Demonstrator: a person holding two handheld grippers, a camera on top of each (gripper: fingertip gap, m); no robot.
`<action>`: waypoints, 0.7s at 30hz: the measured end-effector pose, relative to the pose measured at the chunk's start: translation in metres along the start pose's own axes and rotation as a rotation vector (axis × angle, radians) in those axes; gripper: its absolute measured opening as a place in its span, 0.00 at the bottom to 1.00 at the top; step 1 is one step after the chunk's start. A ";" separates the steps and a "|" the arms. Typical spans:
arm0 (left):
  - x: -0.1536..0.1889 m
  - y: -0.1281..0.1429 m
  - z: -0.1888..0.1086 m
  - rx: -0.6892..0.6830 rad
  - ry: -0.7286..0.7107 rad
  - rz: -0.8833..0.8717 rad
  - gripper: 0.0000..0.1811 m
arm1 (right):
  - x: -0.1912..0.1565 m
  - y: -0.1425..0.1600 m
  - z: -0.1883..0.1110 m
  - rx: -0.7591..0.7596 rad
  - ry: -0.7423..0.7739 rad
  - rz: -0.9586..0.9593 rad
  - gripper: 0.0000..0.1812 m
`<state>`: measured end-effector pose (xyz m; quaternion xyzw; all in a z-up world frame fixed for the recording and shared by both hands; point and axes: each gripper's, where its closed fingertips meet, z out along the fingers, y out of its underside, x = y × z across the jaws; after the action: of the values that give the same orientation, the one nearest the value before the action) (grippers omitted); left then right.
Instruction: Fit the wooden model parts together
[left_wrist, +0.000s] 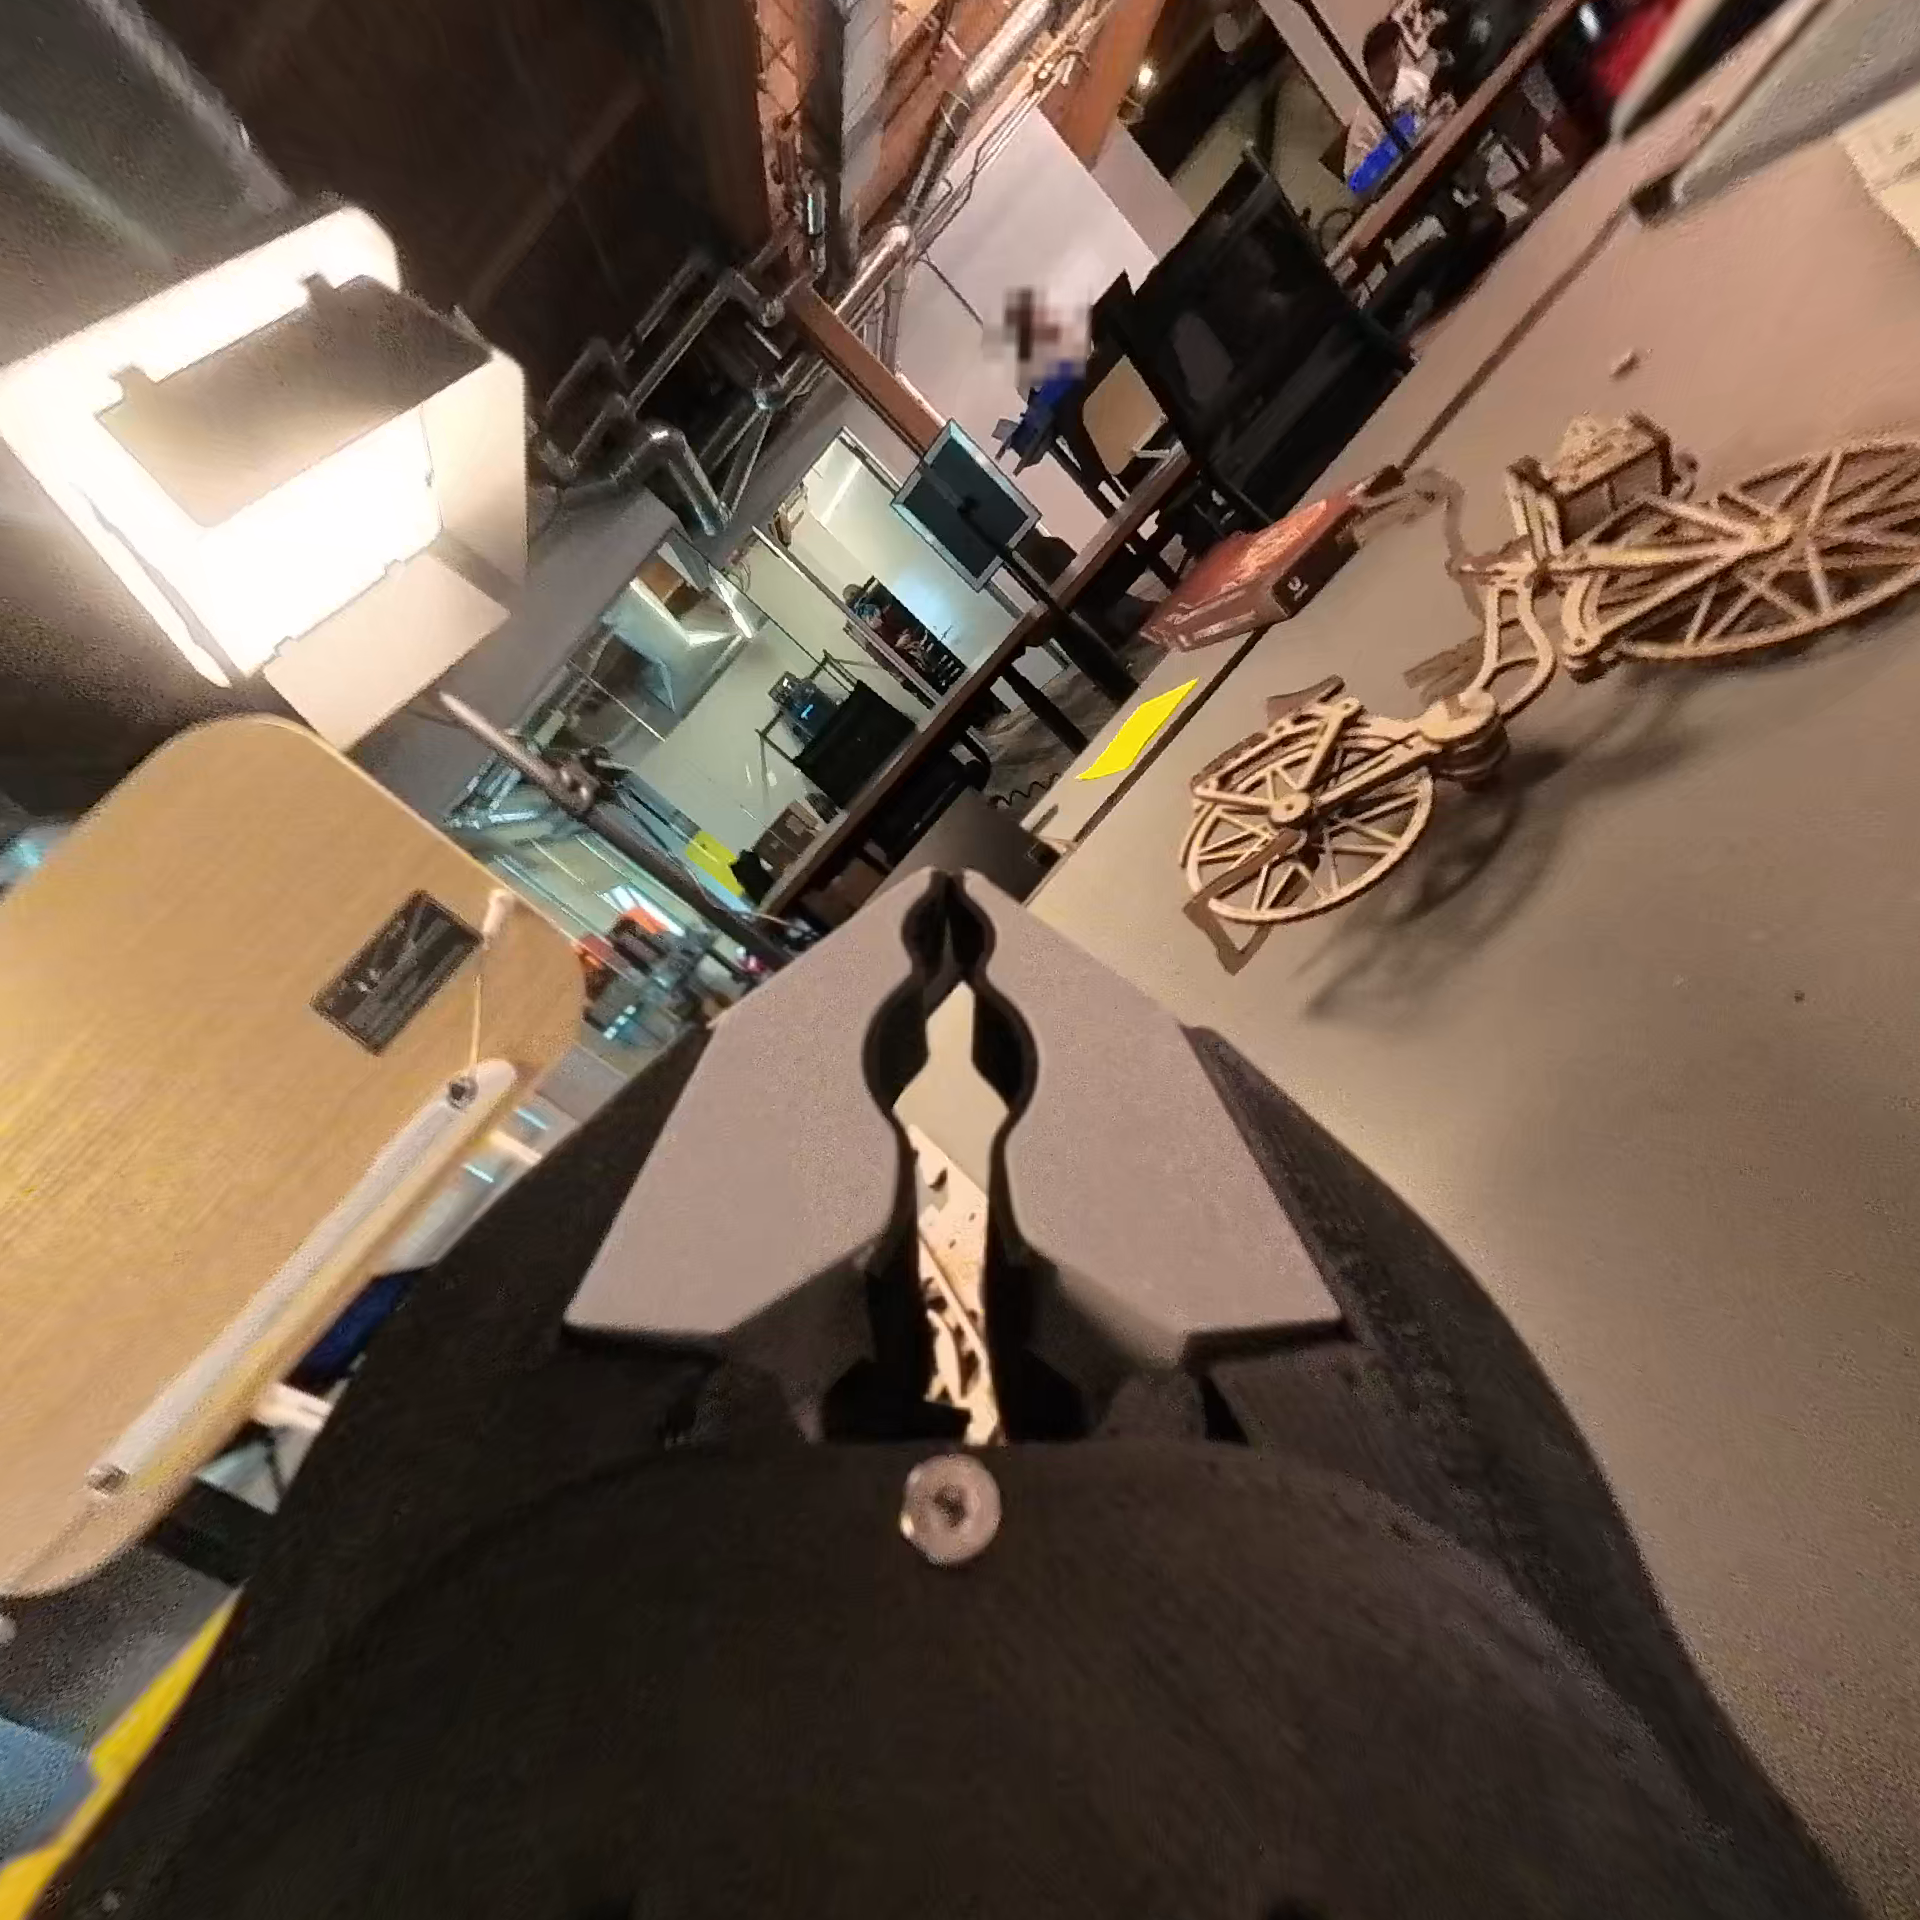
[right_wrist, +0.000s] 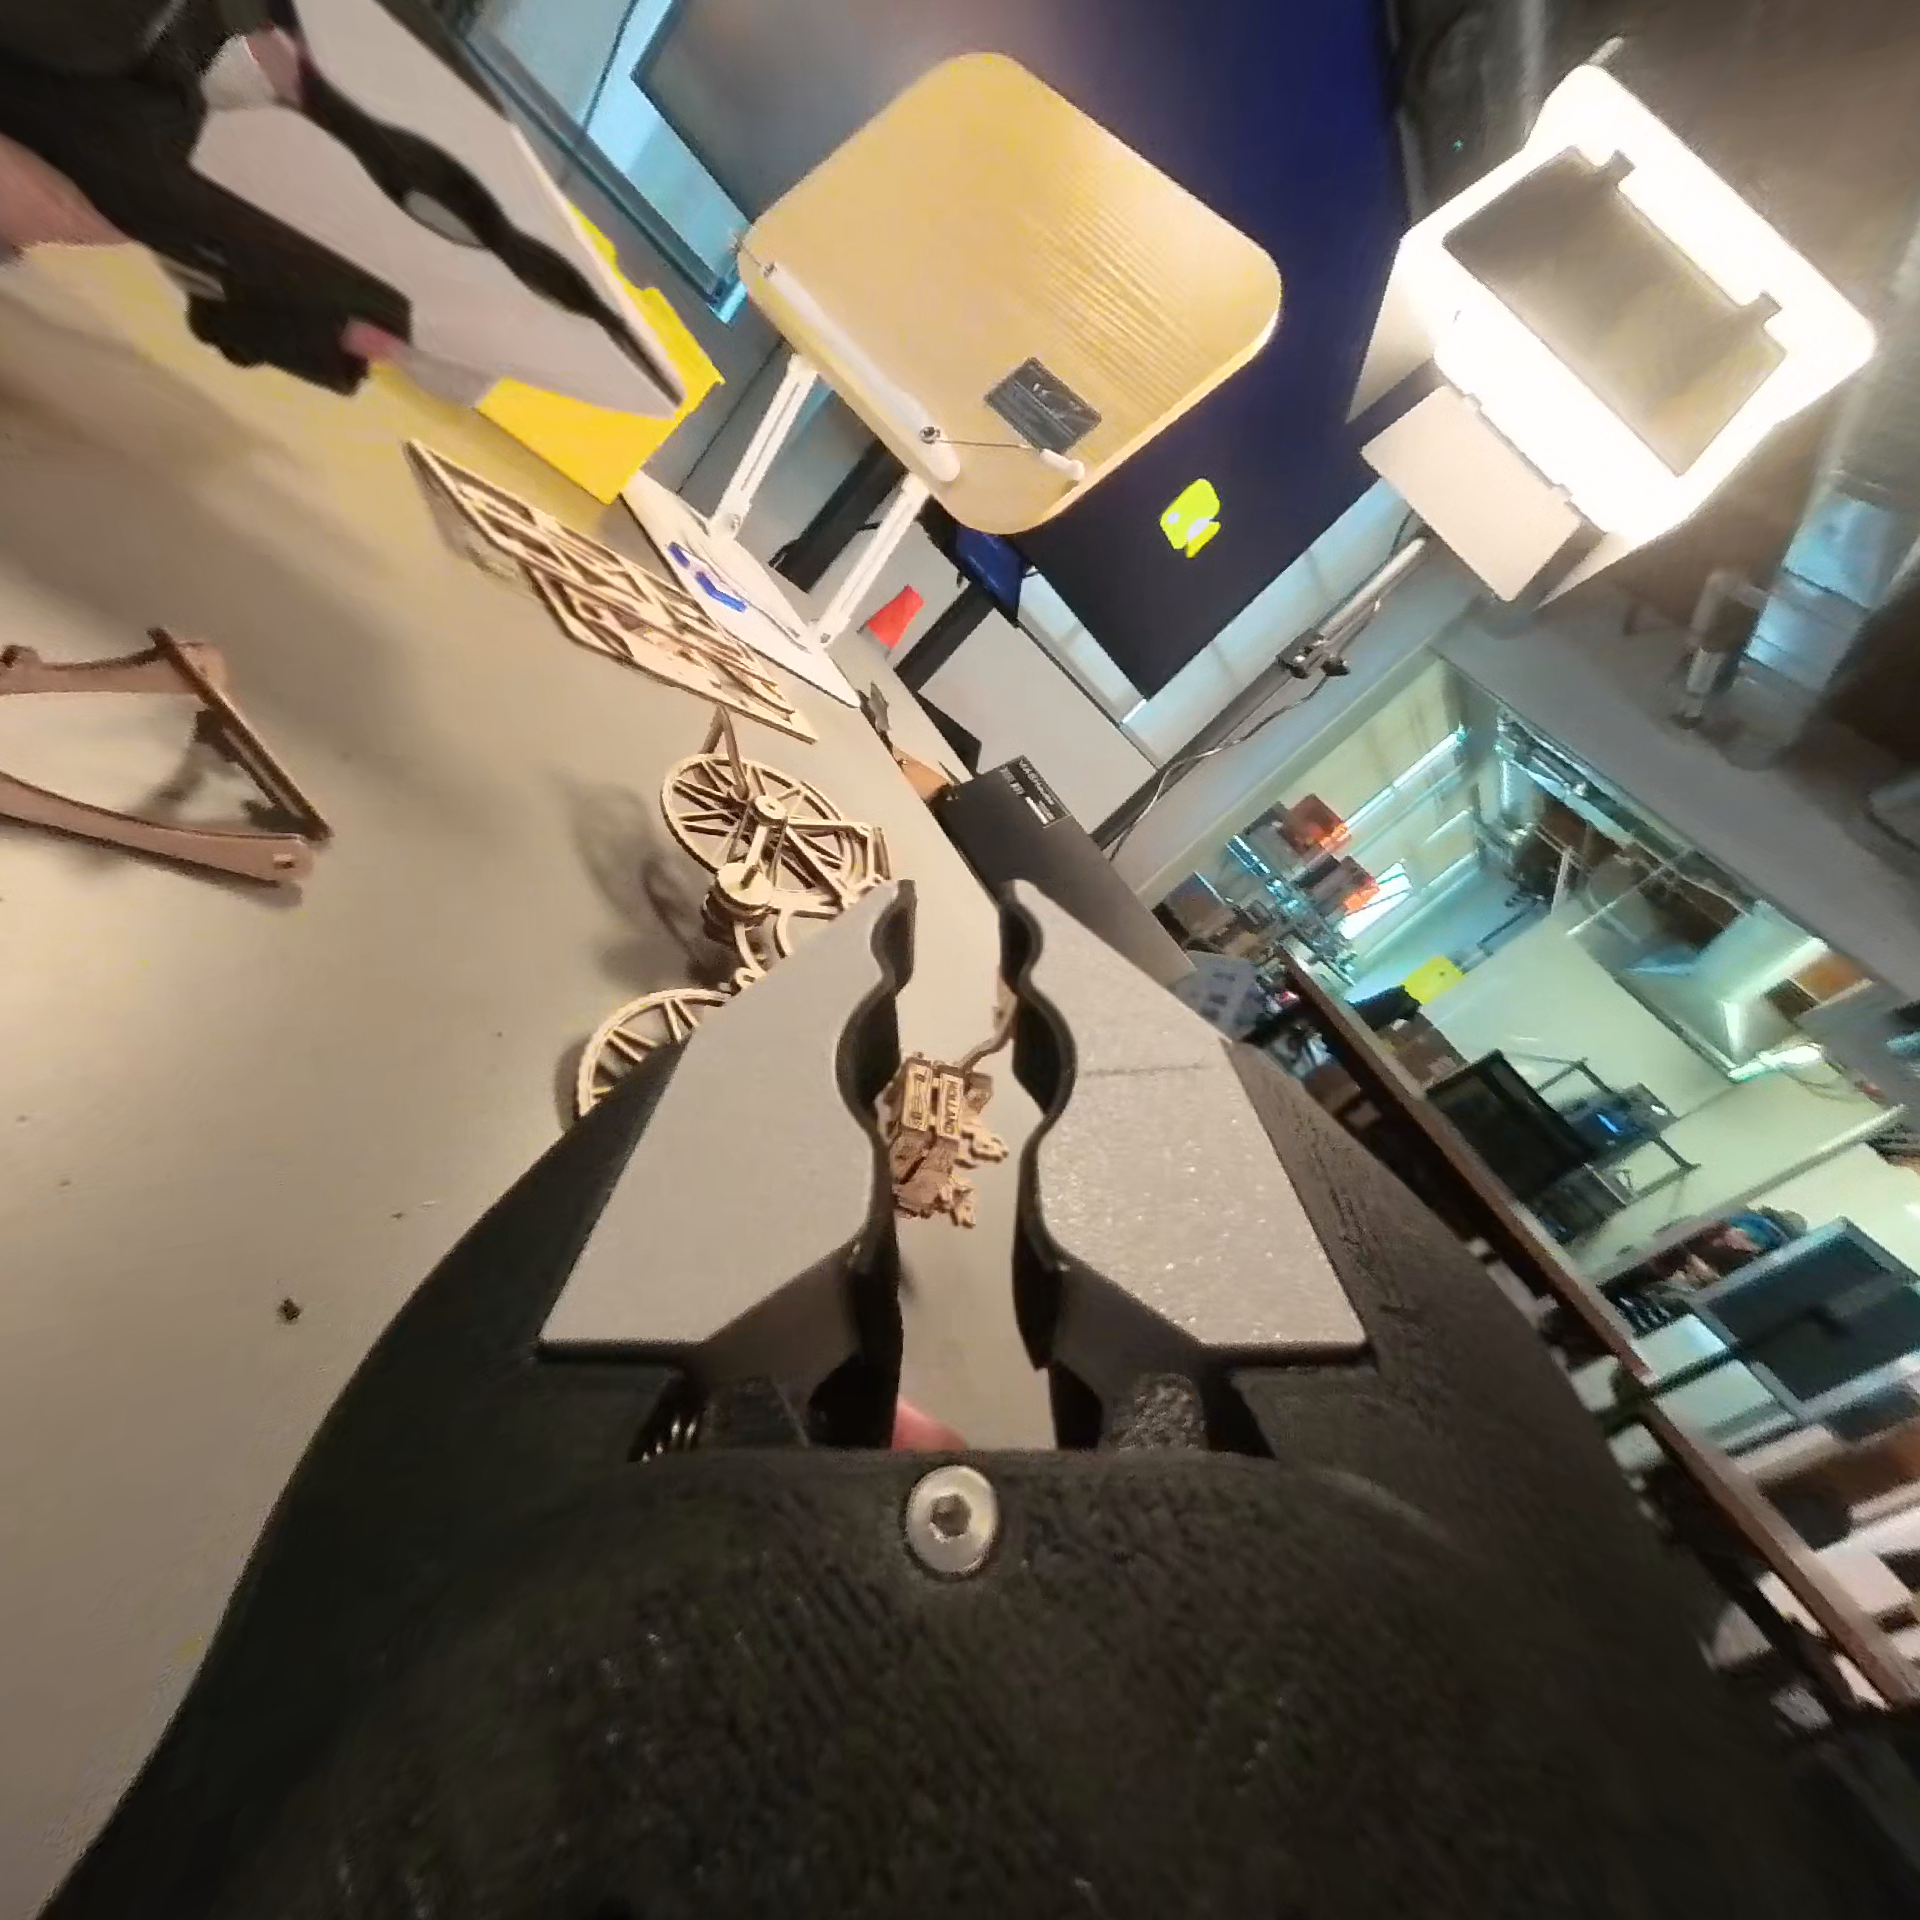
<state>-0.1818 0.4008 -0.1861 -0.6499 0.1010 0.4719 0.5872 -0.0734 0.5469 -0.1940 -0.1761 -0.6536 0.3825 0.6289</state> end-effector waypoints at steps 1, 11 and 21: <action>-0.003 0.001 0.000 0.004 -0.008 -0.050 0.00 | 0.005 0.002 -0.001 -0.013 0.028 0.010 0.06; -0.014 -0.003 -0.007 0.080 0.012 -0.363 0.00 | 0.035 0.019 -0.011 -0.177 0.272 0.083 0.00; 0.022 -0.044 -0.026 0.170 0.269 -0.529 0.03 | -0.120 -0.059 -0.032 -0.217 -0.565 0.594 0.21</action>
<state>-0.1270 0.4009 -0.1758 -0.6588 0.0441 0.2025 0.7232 -0.0108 0.4328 -0.2365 -0.3103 -0.7576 0.5093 0.2655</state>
